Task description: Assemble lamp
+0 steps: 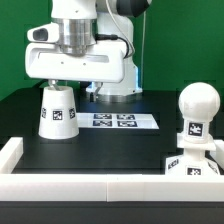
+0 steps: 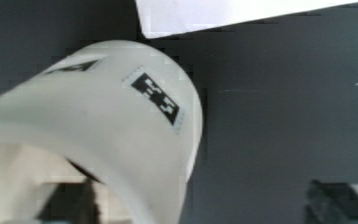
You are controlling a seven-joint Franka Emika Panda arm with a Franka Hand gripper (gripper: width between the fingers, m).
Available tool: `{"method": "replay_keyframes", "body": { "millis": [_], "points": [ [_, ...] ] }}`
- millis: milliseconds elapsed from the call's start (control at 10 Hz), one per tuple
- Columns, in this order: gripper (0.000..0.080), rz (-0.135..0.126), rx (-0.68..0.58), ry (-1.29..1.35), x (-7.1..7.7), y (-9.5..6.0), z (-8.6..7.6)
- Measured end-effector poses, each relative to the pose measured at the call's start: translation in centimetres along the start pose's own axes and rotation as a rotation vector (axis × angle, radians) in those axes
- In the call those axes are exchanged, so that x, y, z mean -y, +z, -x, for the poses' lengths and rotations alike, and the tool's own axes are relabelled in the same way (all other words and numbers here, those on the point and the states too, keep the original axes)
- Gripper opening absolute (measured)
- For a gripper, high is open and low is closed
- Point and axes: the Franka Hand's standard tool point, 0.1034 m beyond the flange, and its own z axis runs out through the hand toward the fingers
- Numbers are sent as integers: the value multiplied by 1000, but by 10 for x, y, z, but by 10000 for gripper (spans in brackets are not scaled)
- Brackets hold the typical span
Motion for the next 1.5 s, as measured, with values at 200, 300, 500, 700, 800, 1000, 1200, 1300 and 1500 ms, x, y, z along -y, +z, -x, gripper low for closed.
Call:
{"method": "replay_keyframes", "body": {
  "millis": [200, 300, 500, 700, 800, 1000, 1200, 1300, 1500],
  "points": [
    [443, 0, 1, 0, 0, 0, 0],
    [258, 0, 2, 0, 0, 1, 0],
    [124, 0, 0, -1, 0, 0, 0],
    [43, 0, 0, -1, 0, 0, 0],
    [43, 0, 0, -1, 0, 0, 0],
    [43, 0, 0, -1, 0, 0, 0],
    [43, -21, 4, 39, 18, -4, -7],
    [44, -36, -7, 47, 38, -10, -18],
    [44, -63, -16, 62, 66, -23, -37]
  ]
}}
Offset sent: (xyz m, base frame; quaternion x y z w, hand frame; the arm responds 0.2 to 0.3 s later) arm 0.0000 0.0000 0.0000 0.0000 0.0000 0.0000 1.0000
